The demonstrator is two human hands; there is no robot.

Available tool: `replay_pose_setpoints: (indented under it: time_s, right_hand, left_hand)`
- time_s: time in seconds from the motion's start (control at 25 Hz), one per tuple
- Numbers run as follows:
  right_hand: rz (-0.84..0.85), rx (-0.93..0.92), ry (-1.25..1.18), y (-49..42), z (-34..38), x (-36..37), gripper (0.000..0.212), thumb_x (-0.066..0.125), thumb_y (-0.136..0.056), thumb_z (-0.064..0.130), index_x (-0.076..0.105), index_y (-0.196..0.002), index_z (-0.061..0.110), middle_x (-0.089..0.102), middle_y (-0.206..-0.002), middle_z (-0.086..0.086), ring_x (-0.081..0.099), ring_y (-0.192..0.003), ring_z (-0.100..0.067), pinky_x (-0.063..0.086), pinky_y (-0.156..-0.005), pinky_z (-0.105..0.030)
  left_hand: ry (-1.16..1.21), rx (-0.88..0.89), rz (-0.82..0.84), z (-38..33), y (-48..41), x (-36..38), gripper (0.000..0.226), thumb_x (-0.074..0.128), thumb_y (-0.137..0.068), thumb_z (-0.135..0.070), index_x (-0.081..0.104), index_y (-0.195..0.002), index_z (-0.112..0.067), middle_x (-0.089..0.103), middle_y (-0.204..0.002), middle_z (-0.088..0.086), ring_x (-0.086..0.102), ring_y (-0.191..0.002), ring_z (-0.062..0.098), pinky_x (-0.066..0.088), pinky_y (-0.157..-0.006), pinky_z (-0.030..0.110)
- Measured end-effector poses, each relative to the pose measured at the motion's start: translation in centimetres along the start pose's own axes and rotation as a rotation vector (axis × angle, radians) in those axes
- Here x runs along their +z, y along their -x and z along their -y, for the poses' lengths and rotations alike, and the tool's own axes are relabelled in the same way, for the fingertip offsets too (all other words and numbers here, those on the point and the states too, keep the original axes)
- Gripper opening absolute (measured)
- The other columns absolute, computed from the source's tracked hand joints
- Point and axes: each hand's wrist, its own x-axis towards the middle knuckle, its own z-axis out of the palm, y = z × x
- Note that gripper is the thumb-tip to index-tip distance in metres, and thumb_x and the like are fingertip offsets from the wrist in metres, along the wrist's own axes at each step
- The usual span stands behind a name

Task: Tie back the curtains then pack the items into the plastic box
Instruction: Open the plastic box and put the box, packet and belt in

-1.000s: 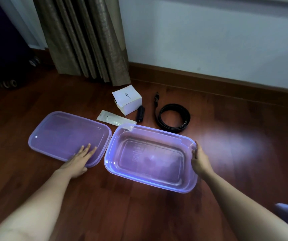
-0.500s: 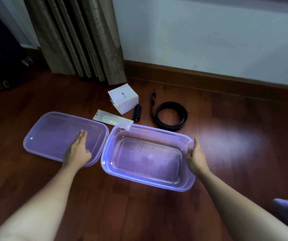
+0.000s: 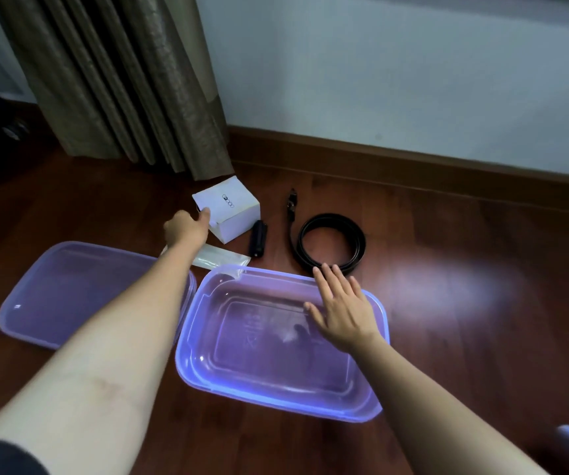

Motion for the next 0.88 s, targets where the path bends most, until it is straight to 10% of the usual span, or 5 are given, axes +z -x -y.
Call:
replay_pose_setpoints:
  time_s: [0.28,0.48,0.88]
  right_hand:
    - [-0.123,-0.031,0.07,0.1,-0.5,1.2,0.064,0.037,-0.086,0.05,0.043,-0.136,0.01,0.052,-0.139,-0.008,0.05,-0.128,-0.025,0.023,-0.104,-0.036]
    - [-0.149,-0.014,0.05,0.2,-0.5,1.5,0.065,0.038,-0.086,0.049,0.036,-0.139,0.012,0.048,-0.142,-0.007,0.041,-0.132,-0.021,0.023,-0.105,-0.035]
    - [-0.103,-0.034,0.068,0.5,-1.1,0.7,0.065,0.037,-0.085,0.048,0.041,-0.137,0.01,0.051,-0.14,-0.008,0.05,-0.127,-0.025,0.023,-0.103,-0.036]
  left_hand:
    - [0.338,-0.236,0.144,0.1,-2.3,4.5,0.049,0.059,-0.089,-0.035,0.055,-0.12,0.003,0.061,-0.122,0.018,0.061,-0.109,0.036,0.051,-0.094,0.041]
    - [0.783,-0.454,0.159,-0.1,-2.6,4.6,0.021,0.057,-0.09,-0.013,0.052,-0.106,-0.001,0.059,-0.088,0.008,0.063,-0.072,0.022,0.051,-0.066,0.03]
    - [0.737,-0.336,0.228,0.0,0.7,-2.1,0.032,0.053,-0.09,0.001,0.052,-0.122,0.008,0.058,-0.12,0.019,0.06,-0.105,0.029,0.053,-0.083,0.036]
